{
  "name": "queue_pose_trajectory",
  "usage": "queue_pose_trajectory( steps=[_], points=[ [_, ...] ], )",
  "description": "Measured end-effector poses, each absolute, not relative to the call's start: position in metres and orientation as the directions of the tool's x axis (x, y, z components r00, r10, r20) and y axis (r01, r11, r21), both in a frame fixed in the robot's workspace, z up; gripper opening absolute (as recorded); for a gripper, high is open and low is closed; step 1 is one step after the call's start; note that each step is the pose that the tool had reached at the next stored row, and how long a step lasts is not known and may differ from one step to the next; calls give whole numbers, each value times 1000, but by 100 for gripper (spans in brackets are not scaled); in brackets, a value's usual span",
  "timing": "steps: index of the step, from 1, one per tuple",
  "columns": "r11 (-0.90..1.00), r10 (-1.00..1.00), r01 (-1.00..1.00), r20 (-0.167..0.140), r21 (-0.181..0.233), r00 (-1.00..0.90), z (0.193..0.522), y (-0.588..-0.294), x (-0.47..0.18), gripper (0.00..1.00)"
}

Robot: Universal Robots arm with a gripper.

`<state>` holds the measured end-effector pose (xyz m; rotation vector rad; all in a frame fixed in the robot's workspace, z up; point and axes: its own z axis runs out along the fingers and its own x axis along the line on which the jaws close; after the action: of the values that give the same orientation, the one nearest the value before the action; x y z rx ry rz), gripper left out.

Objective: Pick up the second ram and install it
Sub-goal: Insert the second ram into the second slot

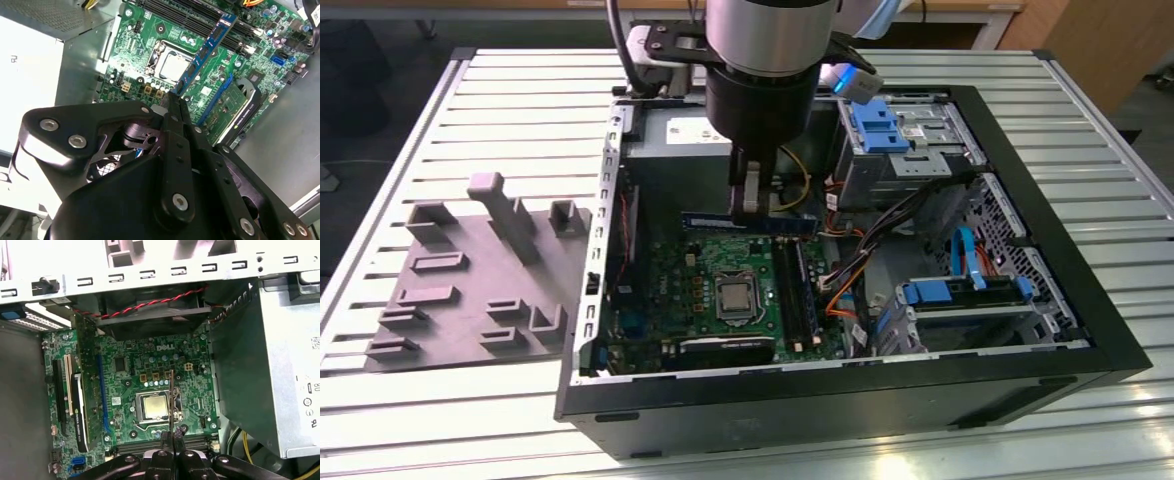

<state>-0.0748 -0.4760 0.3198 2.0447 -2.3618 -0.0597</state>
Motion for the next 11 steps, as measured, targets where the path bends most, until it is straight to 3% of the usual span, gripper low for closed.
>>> queue_pose_trajectory(
  steps=[11],
  points=[
    [205,-979,-978,-11,40,-206,320,-476,-74,12]
  ],
)
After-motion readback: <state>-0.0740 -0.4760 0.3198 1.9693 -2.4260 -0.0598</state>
